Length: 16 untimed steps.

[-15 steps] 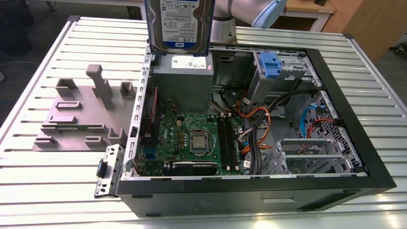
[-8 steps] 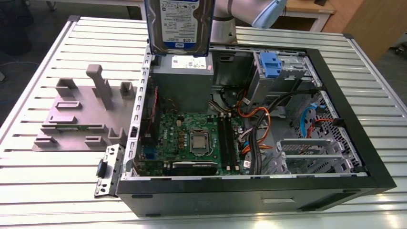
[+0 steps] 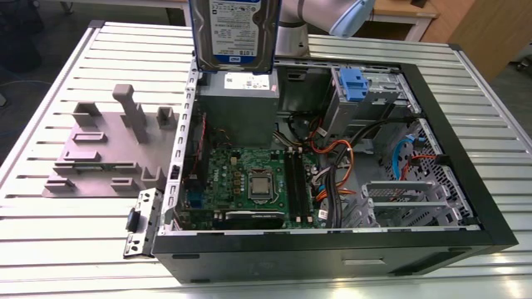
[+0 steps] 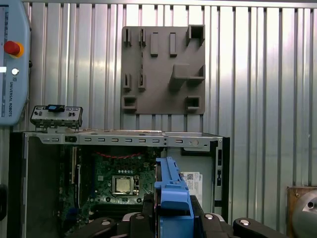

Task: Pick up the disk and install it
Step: 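Pick up the disk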

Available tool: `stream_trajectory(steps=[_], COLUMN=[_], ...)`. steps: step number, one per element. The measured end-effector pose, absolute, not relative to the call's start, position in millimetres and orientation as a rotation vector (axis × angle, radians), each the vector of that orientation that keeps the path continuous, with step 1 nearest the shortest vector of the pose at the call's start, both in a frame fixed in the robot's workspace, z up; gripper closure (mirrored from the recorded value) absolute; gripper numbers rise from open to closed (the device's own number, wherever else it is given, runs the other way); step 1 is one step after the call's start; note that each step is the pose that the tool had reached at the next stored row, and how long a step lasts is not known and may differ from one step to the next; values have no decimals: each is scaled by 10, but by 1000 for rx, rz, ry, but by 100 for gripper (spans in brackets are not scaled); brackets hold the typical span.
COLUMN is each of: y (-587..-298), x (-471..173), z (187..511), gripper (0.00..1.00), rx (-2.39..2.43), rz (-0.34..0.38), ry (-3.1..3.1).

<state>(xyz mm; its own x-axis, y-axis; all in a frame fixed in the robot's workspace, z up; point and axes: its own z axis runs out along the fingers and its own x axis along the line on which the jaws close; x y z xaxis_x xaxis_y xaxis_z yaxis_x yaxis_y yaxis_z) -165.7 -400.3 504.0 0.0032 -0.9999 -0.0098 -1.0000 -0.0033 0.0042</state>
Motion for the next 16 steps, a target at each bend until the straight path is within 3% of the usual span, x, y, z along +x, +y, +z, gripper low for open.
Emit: stream_trajectory(steps=[16], y=[-4003], x=[-1589], z=[5040], gripper=[64], rx=[-2222], rz=[16], ry=[2215])
